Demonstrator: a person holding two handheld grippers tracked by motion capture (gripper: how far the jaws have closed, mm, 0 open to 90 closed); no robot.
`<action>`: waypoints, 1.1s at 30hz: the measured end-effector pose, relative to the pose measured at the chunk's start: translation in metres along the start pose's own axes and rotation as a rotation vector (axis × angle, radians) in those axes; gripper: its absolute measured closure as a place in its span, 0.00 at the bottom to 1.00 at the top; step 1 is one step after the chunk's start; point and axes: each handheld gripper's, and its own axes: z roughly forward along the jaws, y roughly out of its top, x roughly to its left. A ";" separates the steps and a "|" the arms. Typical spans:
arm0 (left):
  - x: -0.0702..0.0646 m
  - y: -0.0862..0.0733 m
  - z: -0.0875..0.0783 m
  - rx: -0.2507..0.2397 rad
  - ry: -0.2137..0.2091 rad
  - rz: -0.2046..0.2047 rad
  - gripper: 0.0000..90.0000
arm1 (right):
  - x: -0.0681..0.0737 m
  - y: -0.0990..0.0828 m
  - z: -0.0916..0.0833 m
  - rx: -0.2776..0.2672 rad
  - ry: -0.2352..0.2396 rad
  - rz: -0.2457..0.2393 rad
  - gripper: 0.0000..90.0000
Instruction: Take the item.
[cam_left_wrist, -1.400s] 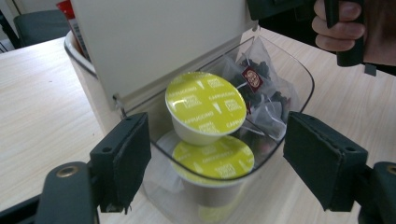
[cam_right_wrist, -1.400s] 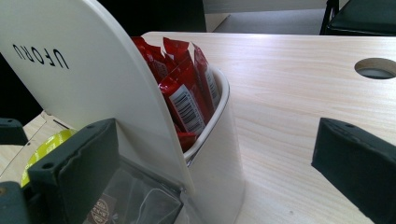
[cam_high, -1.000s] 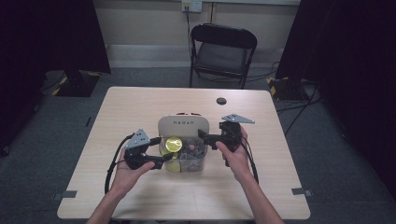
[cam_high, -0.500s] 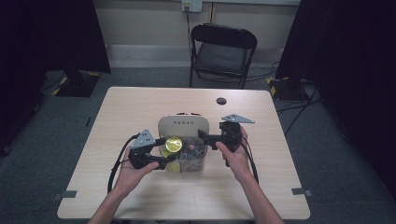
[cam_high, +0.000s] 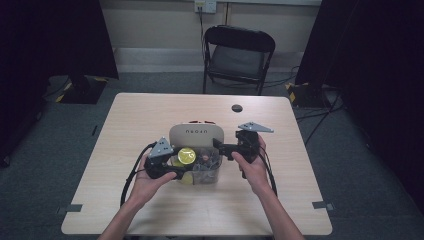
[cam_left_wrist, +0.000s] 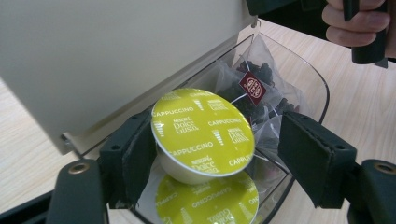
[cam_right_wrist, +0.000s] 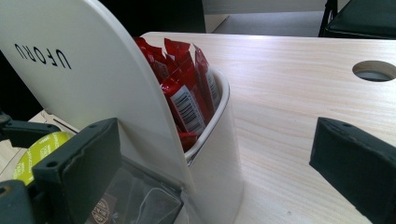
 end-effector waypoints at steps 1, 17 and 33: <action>0.001 0.000 -0.001 0.008 0.007 0.004 0.35 | 0.000 0.000 0.000 -0.001 -0.001 0.001 0.02; 0.006 -0.001 0.005 0.008 0.004 0.006 0.42 | -0.002 -0.002 0.002 0.005 0.007 0.009 0.01; 0.005 -0.001 0.002 0.003 -0.006 0.002 0.42 | -0.002 -0.003 0.001 0.006 0.000 0.005 0.02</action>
